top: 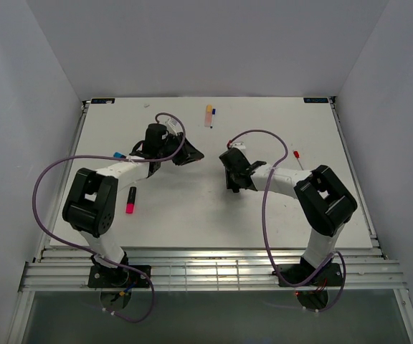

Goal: Open the pen caps

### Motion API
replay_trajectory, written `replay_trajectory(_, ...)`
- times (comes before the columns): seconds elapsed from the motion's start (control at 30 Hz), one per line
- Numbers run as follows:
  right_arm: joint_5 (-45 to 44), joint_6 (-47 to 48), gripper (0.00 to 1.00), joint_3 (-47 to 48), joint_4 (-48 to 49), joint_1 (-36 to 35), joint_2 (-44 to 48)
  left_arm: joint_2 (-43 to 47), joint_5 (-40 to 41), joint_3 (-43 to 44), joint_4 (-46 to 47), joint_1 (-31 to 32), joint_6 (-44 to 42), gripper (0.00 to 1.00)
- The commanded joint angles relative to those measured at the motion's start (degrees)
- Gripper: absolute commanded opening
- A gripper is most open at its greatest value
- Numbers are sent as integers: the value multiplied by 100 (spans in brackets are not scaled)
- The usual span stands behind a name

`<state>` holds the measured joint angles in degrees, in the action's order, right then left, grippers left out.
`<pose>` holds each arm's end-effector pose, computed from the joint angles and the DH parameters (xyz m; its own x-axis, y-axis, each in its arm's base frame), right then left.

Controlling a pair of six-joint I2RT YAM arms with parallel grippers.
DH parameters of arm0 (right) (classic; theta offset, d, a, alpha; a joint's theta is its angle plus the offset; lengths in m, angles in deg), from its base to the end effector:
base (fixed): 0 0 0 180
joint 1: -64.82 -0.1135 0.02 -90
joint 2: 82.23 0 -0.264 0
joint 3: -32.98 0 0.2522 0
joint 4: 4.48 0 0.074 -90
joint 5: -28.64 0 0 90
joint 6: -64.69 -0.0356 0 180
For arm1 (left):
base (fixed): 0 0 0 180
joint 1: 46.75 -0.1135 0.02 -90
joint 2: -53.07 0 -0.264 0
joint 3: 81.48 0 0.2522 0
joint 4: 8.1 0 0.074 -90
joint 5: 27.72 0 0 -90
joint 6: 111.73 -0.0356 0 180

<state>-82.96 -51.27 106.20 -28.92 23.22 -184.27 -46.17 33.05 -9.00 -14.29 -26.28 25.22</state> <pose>0.2780 0.2293 0.1643 -0.7369 -0.1100 -0.6670 -0.1446 0.9895 -0.0034 0.3459 -0.1477 0.2034 -0.8514 -0.3629 -0.3787 0.0980 0.5993 -0.7945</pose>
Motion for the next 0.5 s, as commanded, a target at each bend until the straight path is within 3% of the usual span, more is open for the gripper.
replay_trajectory(0.0,-371,126,9,320,-48,73,-176,19,-214,201,-1,27,-143,0)
replay_trajectory(0.47,-292,293,29,514,-5,249,-580,-675,-539,807,-265,141,-187,0)
